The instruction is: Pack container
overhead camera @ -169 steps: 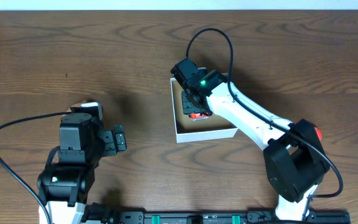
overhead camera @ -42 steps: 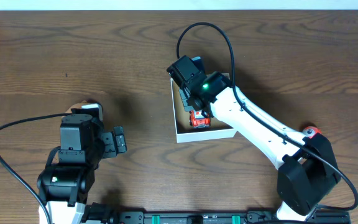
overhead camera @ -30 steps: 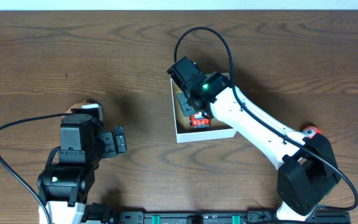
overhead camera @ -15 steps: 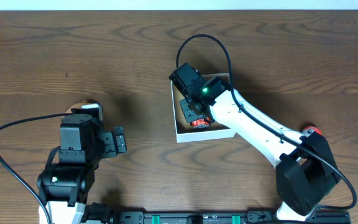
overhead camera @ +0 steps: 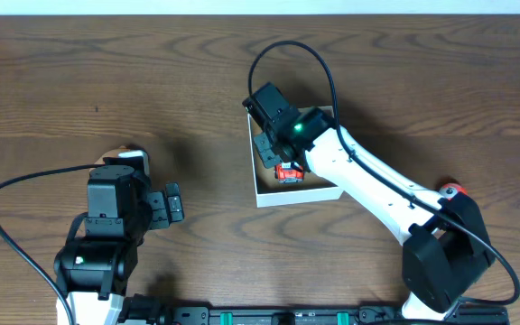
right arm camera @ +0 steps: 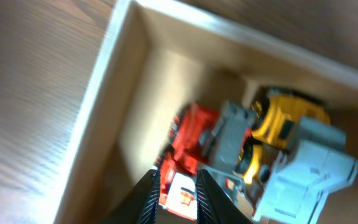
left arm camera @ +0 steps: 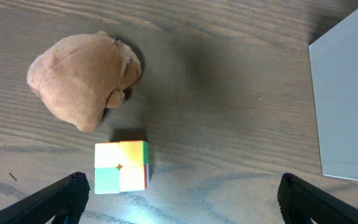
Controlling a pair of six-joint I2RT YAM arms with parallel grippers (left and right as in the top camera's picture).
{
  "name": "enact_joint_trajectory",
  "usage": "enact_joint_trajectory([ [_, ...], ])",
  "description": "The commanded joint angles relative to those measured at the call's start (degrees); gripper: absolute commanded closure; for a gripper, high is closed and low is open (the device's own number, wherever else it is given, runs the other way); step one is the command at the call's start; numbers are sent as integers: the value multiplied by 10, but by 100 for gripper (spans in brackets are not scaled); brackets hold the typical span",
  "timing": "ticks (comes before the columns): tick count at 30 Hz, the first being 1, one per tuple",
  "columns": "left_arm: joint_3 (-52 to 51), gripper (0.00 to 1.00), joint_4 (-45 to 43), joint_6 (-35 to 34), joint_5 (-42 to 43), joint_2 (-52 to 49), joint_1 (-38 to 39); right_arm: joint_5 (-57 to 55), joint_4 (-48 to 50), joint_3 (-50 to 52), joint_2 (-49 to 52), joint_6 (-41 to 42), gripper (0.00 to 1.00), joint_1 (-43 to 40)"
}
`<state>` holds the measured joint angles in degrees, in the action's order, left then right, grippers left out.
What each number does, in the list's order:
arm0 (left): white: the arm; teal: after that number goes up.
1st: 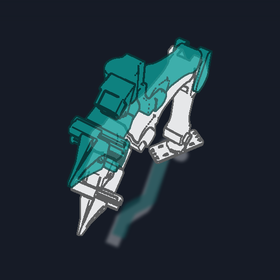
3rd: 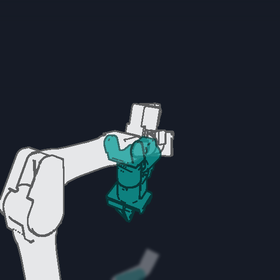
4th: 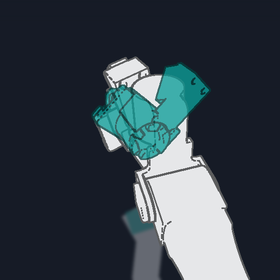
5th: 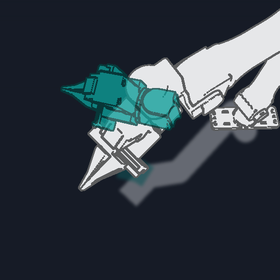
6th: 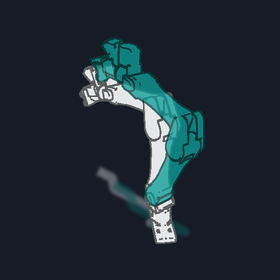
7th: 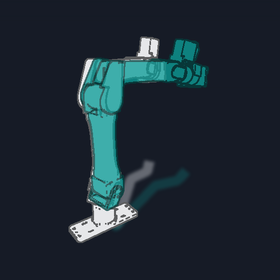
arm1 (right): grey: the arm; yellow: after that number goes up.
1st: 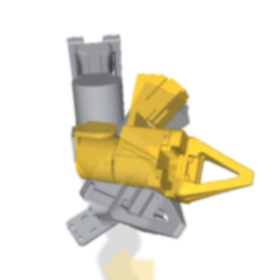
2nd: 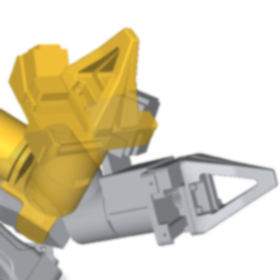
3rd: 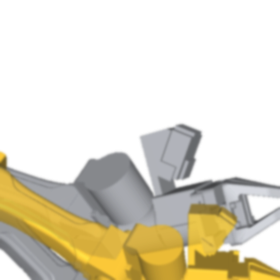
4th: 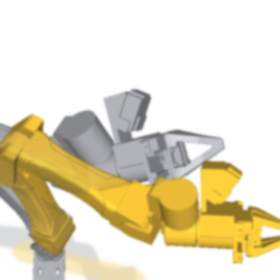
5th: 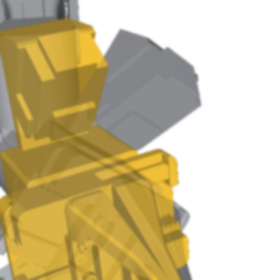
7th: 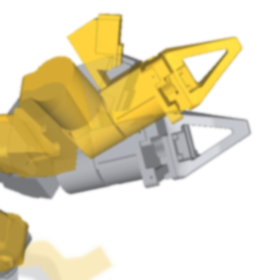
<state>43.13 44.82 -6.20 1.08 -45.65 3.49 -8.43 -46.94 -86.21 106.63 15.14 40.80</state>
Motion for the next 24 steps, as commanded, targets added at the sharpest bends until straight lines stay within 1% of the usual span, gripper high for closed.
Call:
enact_joint_trajectory([
  [1,14,2,1,-4,-1,0,1,40,-14,-19,-10,-45,78,2],
  [6,14,2,1,-4,-1,0,1,57,-63,-9,-5,-45,78,5],
  [10,14,2,1,-4,0,0,1,60,-75,12,-5,-45,78,9],
  [18,14,2,1,-4,-1,0,1,74,-73,37,-5,-63,78,10],
  [24,14,2,1,-4,-1,0,1,74,-47,61,-5,-67,78,10],
])
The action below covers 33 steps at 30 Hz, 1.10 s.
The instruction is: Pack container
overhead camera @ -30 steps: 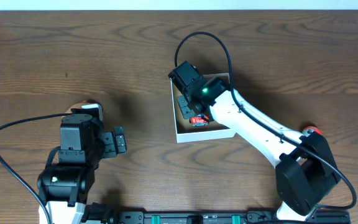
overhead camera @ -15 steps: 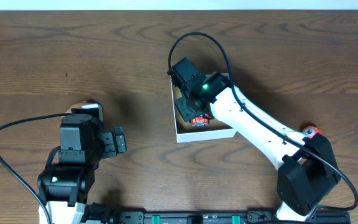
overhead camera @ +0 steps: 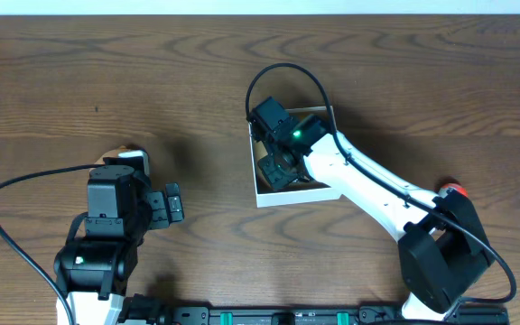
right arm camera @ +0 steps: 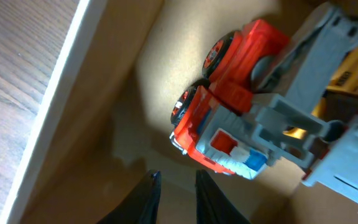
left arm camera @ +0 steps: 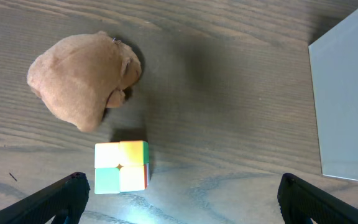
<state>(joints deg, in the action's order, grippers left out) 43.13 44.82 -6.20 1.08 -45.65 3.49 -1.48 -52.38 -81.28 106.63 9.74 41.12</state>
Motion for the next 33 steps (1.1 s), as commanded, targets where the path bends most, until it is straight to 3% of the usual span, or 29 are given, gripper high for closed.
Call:
enact_joint_trajectory([
  [1,14,2,1,-4,-1,0,1,5,10,14,-5,-13,78,7],
  [33,14,2,1,-4,0,0,1,-74,56,24,13,55,78,-18],
])
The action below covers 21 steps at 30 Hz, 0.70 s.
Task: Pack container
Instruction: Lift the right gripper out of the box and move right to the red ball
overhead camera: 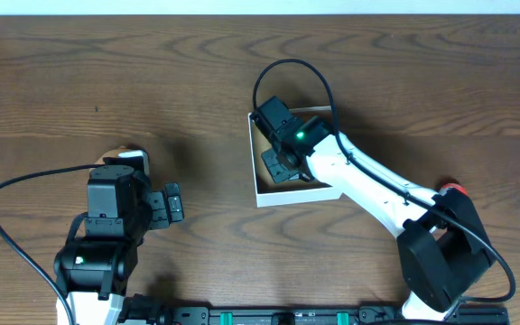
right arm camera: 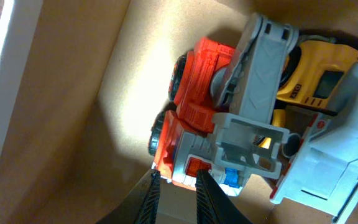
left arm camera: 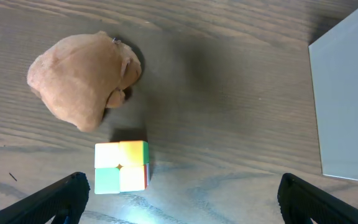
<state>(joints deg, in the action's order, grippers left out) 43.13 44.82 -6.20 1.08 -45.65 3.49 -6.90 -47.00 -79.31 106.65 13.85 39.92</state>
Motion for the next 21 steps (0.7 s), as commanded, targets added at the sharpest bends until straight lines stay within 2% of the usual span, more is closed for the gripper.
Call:
enact_joint_trajectory([
  [1,14,2,1,-4,-1,0,1,-19,3,5,17,14,78,-7],
  [10,14,2,1,-4,-1,0,1,-16,10,5,28,6,77,-5],
  [15,14,2,1,-4,-1,0,1,25,8,-2,25,-20,77,-5],
  [21,14,2,1,-4,0,0,1,23,7,-19,-17,-22,75,-5],
])
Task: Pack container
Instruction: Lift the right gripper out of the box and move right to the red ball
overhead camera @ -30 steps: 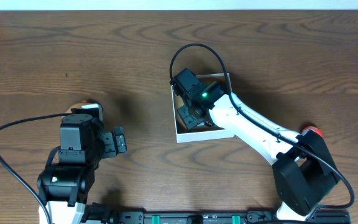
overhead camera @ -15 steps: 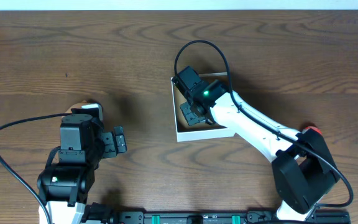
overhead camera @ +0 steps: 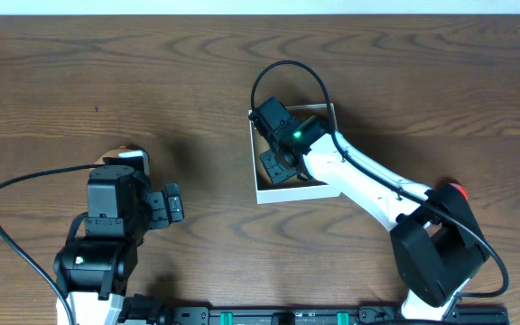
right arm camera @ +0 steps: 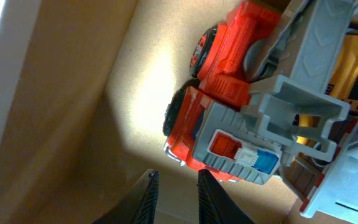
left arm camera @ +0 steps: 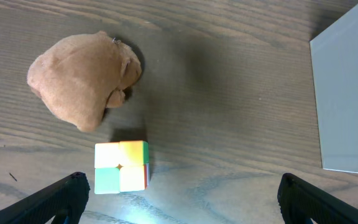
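The white cardboard box (overhead camera: 297, 192) sits at the table's middle. Inside it lie a red fire truck with a grey ladder (right arm camera: 229, 121) and a yellow toy vehicle (right arm camera: 353, 59). My right gripper (right arm camera: 176, 196) is down inside the box, shut with nothing between its fingers, its tips just short of the truck's front. A brown plush toy (left arm camera: 82, 78) and a coloured puzzle cube (left arm camera: 121, 167) lie on the table ahead of my left gripper (left arm camera: 182, 199), which hangs open above them. The box wall (left arm camera: 347, 93) shows at the right of the left wrist view.
The table is dark wood (overhead camera: 152, 72). My left arm's body (overhead camera: 106, 217) covers the cube in the overhead view, and only the plush toy's edge (overhead camera: 125, 149) peeks out. A small red object (overhead camera: 454, 190) lies beside the right arm's base.
My right gripper has shifted slightly inside the box, and the truck now sits higher and more angled in its view. The left arm, plush toy and cube are unchanged.
At first my right gripper hung shut over the box's left part, above the truck and yellow toy. It then stood lower inside the box beside the truck, and has stayed shut there with small shifts. My left gripper stayed open over the cube throughout.
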Controlling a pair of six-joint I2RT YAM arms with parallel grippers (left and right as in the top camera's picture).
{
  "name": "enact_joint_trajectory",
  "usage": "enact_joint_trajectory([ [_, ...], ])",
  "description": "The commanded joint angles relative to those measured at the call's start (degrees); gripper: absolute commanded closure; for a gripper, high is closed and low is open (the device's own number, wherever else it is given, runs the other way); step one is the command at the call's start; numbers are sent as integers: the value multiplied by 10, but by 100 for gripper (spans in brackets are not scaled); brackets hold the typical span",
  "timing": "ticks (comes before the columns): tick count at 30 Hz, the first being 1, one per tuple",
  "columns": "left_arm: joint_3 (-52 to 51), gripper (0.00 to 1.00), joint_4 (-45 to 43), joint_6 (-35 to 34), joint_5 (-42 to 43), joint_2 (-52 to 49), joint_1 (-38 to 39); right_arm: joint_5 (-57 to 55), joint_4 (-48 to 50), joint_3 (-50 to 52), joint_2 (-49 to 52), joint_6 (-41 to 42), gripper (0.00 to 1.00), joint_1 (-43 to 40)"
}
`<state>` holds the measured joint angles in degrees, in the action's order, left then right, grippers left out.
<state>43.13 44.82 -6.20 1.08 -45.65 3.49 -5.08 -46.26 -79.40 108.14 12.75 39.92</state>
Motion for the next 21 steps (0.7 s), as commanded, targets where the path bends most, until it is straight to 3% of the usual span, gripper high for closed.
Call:
enact_joint_trajectory([
  [1,14,2,1,-4,-1,0,1,4,-3,-23,-44,-11,74,-5],
  [6,14,2,1,-4,-1,0,1,-33,-20,-40,-121,-10,70,-15],
  [12,14,2,1,-4,-1,0,1,-54,-60,-40,-223,41,28,-95],
  [14,14,2,1,-4,-1,0,1,-54,-83,-40,-245,79,1,-142],
  [21,14,2,1,-4,-1,0,1,-40,-212,-39,-265,225,1,-360],
])
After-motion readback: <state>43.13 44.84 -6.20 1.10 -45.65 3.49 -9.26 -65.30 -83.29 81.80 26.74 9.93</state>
